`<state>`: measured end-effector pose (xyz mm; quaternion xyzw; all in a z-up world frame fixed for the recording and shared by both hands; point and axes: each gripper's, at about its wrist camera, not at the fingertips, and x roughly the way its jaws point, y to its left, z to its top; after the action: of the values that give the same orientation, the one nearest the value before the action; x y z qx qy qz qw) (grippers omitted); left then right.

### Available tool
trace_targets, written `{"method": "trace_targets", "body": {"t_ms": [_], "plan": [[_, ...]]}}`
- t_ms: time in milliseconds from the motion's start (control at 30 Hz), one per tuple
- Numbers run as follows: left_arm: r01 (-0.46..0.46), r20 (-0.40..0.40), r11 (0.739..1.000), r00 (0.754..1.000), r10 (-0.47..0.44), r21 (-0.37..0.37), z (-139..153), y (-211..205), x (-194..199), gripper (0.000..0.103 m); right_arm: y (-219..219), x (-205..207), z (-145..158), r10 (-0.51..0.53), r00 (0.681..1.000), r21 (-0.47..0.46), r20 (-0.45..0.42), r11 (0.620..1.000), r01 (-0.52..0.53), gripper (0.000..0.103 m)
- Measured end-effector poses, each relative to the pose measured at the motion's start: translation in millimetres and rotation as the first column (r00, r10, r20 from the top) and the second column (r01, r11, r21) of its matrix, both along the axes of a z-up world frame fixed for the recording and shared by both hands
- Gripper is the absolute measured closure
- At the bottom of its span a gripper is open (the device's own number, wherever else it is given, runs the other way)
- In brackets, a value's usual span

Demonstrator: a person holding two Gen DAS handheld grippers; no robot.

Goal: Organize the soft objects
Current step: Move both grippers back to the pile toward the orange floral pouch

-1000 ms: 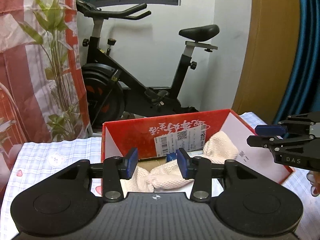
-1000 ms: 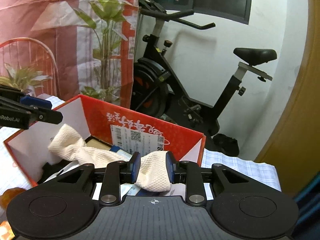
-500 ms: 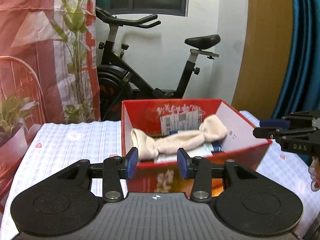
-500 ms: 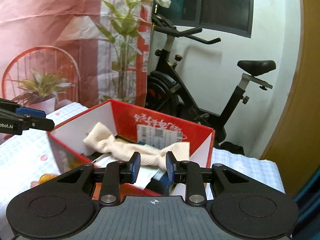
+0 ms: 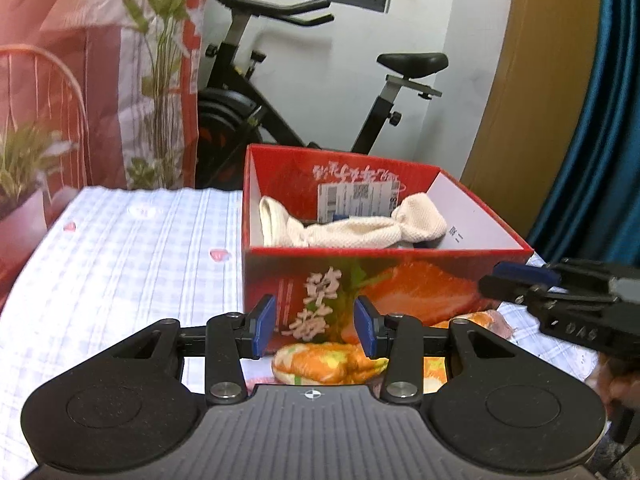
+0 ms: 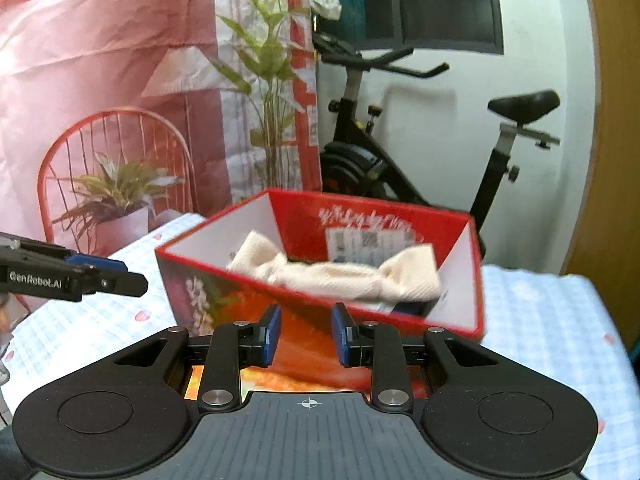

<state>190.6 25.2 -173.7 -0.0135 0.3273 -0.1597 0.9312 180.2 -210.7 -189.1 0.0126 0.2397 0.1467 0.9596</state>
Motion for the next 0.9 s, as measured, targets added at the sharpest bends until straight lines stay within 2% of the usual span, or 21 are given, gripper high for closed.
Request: {"method": "trace_targets", "body": {"t_ms": [200, 300, 467, 700, 900], "plan": [[-0.026, -0.059, 0.999, 0.998, 0.023, -0.042, -14, 5, 4, 0.058, 16, 7, -28, -0.006, 0.999, 0.034, -0.042, 0.999, 0.007, 0.077], [-0.030, -0.081, 0.998, 0.996, 0.025, -0.061, -21, 7, 5, 0.058, 25, 8, -44, -0.009, 0.998, 0.017, -0.067, 1.000, 0.010, 0.077], [-0.036, -0.123, 0.996, 0.992, 0.026, -0.085, -34, 9, 5, 0.058, 23, -1, -78, -0.032, 0.987, 0.076, -0.160, 0.996, 0.045, 0.077], [-0.058, -0.180, 0.993, 0.983, 0.040, -0.098, -58, 8, 0, 0.058, 22, -21, -96, -0.044, 0.989, 0.116, -0.143, 0.991, 0.061, 0.077], [-0.118, -0.237, 0.981, 0.968, 0.079, -0.157, -72, 8, 13, 0.054, 23, -25, -102, -0.042, 0.990, 0.108, -0.133, 0.992, 0.056, 0.077]]}}
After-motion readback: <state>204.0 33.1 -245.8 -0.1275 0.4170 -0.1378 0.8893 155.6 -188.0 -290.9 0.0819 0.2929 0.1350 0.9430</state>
